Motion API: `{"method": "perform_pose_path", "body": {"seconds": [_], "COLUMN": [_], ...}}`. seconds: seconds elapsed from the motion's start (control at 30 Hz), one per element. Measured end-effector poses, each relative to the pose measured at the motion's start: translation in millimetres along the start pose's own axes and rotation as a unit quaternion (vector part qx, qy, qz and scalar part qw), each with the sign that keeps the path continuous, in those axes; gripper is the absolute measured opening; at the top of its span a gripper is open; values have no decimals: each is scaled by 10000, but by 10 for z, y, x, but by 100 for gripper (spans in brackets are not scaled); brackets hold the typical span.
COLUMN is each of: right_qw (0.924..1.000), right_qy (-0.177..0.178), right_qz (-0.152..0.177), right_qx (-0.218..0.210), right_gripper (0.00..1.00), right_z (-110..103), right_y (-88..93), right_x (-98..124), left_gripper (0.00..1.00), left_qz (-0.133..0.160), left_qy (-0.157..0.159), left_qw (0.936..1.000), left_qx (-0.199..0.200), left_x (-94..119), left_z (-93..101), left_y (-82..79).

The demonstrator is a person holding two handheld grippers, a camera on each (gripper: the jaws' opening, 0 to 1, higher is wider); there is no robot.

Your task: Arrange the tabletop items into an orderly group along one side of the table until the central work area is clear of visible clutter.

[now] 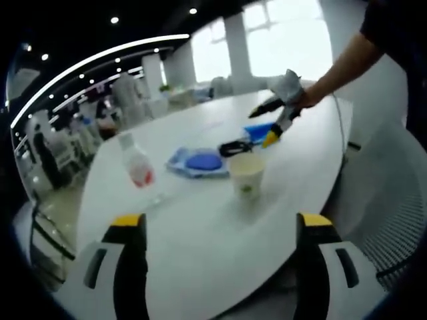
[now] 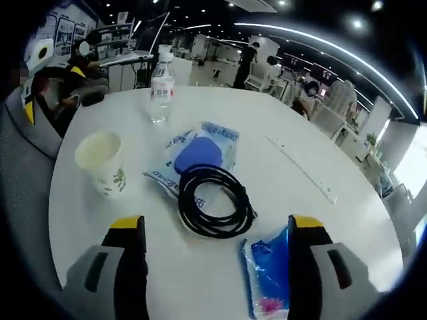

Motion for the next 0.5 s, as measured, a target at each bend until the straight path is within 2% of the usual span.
{"method": "perform_pose_path", "body": {"seconds": [0.4,0.5], "right_qw": [9997,9995], "right_qy": [-128,-187], "right_qz": [-179,-213], "right_qx": [92,119], "right_gripper": [71,70], "right_z": [-77,-104], "right_y": [-84,-104], "right_x": [-212,-258], "left_gripper": [94,94], "left_qz": [65,40], "left_qy": [37,35], "left_qw": [9997,9997], "left_qx": [223,234], "left_x": [3,4], "left_z": [7,8], "left_y": [-33,-28]}}
Point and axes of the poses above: the point that each gripper's makers call its tool centre point, and the gripper's own axes: x roughly backward along the fingers, z roughly to its right, y roughly out of its underside, the point moved 3 cm from there along x, roughly backward along the fingers, and after that the axes turned 9 degrees about -y, right-handed, at the moved point
